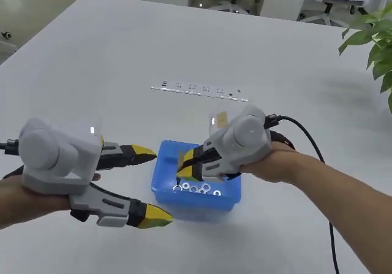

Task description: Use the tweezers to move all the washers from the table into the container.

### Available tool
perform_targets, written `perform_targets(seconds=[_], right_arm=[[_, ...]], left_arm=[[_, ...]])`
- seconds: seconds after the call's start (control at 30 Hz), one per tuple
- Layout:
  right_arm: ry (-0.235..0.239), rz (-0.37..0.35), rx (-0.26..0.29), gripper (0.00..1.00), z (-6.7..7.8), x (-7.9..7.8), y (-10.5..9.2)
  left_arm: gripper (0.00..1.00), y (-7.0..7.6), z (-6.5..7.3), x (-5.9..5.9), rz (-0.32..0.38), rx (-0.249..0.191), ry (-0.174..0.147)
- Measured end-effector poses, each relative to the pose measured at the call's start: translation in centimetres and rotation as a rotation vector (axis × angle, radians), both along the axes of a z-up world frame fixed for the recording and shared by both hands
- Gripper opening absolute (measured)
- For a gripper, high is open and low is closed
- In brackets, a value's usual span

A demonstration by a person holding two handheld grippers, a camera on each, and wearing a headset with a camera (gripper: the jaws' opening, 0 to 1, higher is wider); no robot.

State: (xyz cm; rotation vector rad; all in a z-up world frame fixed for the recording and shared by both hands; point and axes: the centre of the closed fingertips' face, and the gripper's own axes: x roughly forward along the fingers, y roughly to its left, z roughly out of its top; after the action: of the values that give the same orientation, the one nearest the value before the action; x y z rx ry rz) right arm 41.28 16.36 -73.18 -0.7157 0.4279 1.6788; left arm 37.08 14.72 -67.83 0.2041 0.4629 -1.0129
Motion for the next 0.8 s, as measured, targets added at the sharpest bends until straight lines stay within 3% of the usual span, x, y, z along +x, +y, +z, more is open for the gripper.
perform_targets(seconds=[0.23, 0.4, 0.8], right_arm=[[0.006, 0.003, -0.009, 0.08, -0.5, -0.1, -0.2], [0.004, 0.009, -0.014, 0.08, -0.7, -0.2, -0.2], [0.000, 0.022, -0.022, 0.08, -1.0, -0.3, -0.3]], left_arm=[[0.51, -0.3, 0.1, 1.7, -0.039, 0.043, -0.027], [0.37, -0.4, -0.3, 2.6, -0.063, 0.064, -0.023], [0.17, -0.8, -1.0, 4.2, -0.092, 0.103, -0.042]])
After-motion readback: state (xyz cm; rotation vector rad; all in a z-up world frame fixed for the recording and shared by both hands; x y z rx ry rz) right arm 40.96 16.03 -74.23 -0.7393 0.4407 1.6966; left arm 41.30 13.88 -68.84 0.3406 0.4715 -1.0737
